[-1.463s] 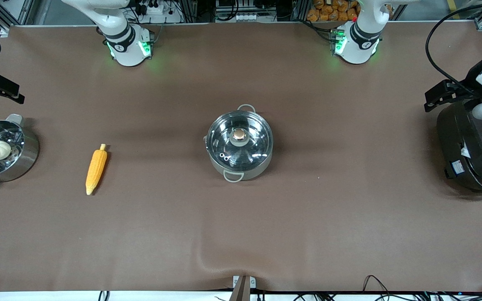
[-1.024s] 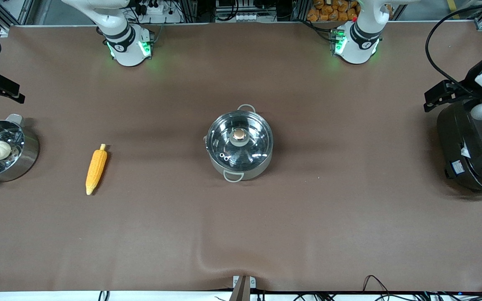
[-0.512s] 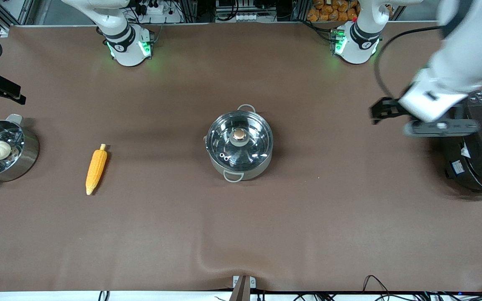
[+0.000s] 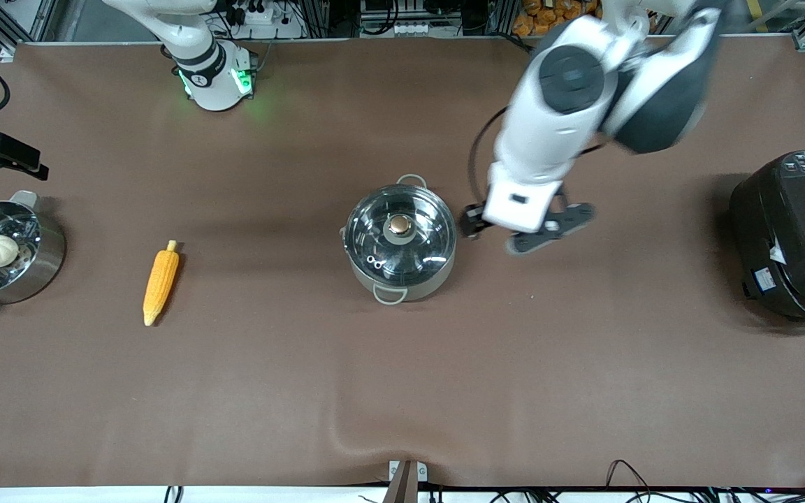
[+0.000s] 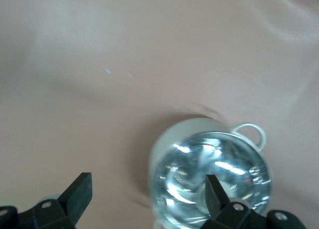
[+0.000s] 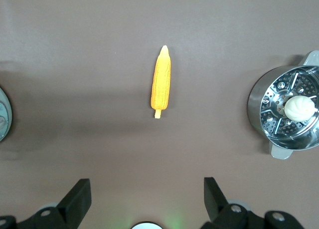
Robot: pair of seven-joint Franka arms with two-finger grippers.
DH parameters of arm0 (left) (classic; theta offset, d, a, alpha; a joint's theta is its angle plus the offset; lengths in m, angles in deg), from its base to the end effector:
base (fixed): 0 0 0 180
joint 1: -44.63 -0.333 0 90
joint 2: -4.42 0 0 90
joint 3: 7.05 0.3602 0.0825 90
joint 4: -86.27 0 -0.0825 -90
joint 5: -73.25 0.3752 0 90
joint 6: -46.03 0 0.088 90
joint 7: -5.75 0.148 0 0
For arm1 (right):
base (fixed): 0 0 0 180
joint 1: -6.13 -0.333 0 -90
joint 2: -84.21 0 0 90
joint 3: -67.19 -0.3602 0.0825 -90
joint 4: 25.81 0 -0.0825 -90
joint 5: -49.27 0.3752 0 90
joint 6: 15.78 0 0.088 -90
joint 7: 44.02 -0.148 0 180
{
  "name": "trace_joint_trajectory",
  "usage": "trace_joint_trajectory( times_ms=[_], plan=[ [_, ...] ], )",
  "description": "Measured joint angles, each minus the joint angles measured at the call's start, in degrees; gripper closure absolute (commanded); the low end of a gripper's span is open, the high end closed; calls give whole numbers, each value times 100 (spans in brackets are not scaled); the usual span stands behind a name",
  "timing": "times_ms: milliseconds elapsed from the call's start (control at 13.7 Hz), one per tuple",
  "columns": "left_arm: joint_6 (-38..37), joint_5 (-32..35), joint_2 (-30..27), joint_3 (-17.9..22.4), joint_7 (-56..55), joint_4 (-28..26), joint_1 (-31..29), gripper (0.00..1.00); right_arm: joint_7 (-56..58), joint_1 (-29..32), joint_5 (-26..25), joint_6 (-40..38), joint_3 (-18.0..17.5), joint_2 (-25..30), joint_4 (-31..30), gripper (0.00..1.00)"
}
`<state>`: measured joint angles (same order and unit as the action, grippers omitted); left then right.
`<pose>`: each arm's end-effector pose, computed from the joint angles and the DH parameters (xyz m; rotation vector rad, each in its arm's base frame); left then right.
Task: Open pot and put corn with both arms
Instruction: 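Reach the left gripper to the lid knob while the right gripper reaches the corn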
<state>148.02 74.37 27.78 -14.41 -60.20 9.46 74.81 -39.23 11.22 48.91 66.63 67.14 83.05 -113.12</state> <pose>0.5618 -0.4086 0.5026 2.9971 0.7708 -0.0047 0.5324 -0.0480 0.6275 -3.1343 0.0076 0.1661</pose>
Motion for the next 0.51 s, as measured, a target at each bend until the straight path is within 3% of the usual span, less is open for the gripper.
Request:
trace_joint_trajectory(
  times_ms=[512],
  plan=[
    [749, 218, 810, 22, -1655, 57, 870, 0, 1, -2, 0, 127, -1, -428, -12, 0]
  ],
)
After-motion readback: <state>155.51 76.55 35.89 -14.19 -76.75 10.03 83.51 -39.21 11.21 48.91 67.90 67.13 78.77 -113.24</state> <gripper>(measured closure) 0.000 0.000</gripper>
